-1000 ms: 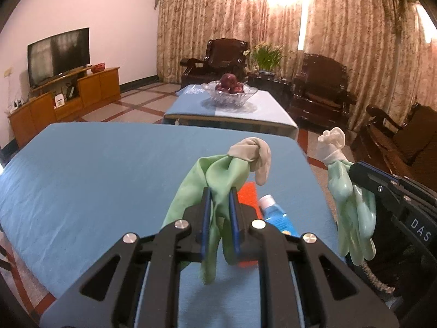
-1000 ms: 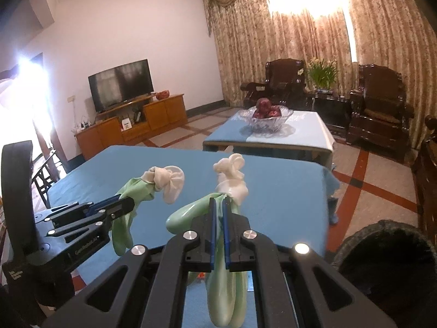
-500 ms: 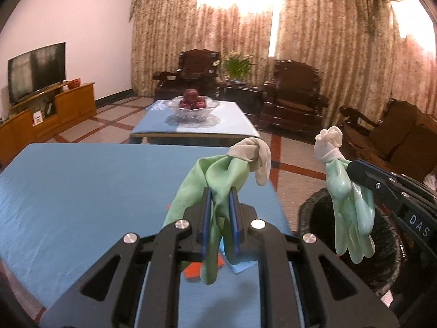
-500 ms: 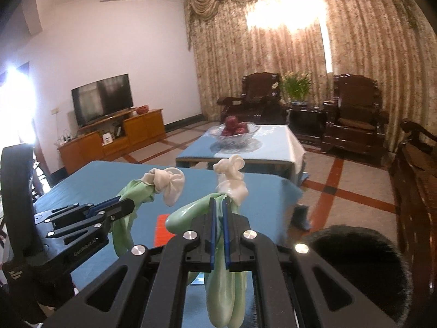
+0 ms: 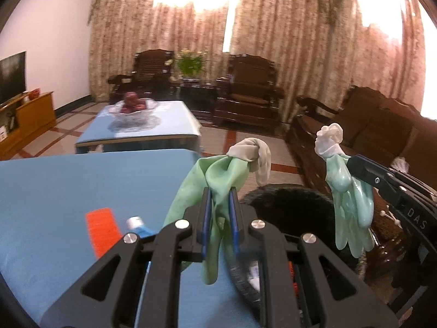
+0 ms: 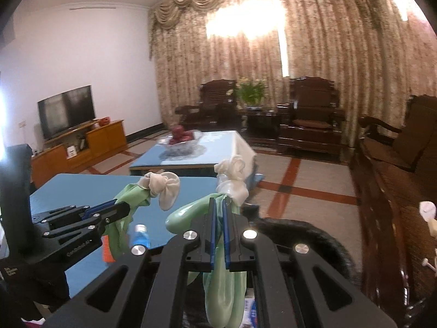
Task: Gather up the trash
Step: 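Carry both green gloves over the bin and open both tools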
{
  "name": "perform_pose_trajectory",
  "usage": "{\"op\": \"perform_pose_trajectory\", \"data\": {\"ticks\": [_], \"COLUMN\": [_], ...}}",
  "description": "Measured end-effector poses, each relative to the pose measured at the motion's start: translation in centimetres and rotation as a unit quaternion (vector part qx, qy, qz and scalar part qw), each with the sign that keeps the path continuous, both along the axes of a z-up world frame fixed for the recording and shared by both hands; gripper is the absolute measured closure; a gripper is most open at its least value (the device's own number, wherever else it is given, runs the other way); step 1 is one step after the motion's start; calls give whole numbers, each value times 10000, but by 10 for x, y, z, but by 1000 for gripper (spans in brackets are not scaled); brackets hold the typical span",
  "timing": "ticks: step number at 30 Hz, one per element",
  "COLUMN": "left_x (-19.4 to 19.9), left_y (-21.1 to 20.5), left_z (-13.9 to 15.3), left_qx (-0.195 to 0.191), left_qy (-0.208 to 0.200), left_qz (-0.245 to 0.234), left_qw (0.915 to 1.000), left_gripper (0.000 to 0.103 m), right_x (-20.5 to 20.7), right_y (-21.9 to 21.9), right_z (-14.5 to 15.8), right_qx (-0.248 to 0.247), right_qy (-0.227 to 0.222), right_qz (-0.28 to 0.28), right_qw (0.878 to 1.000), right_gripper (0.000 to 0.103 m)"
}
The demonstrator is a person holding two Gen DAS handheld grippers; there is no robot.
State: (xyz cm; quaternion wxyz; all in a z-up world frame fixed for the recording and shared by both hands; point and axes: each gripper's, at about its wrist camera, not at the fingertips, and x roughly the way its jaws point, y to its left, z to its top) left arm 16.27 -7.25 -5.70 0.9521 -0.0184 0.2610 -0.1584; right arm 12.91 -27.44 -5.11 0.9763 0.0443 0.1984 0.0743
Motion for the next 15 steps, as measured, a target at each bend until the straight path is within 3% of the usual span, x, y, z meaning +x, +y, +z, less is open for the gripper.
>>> {"op": "perform_pose_trajectory", "data": {"ticks": [15], "left_x": [20], "left_y": [-101], "left_z": [-37], "left_qx": [19], "left_qy": [290], "left_qz": [-859], "left_qw": [9959], "left_gripper": [91], "right_x": [12], "right_y": [-75], "right_z": [-34], "right_qx": [-31], "right_qy": [402], "right_qz": [-712], "right_qw": [9966], "right_gripper": [98]}}
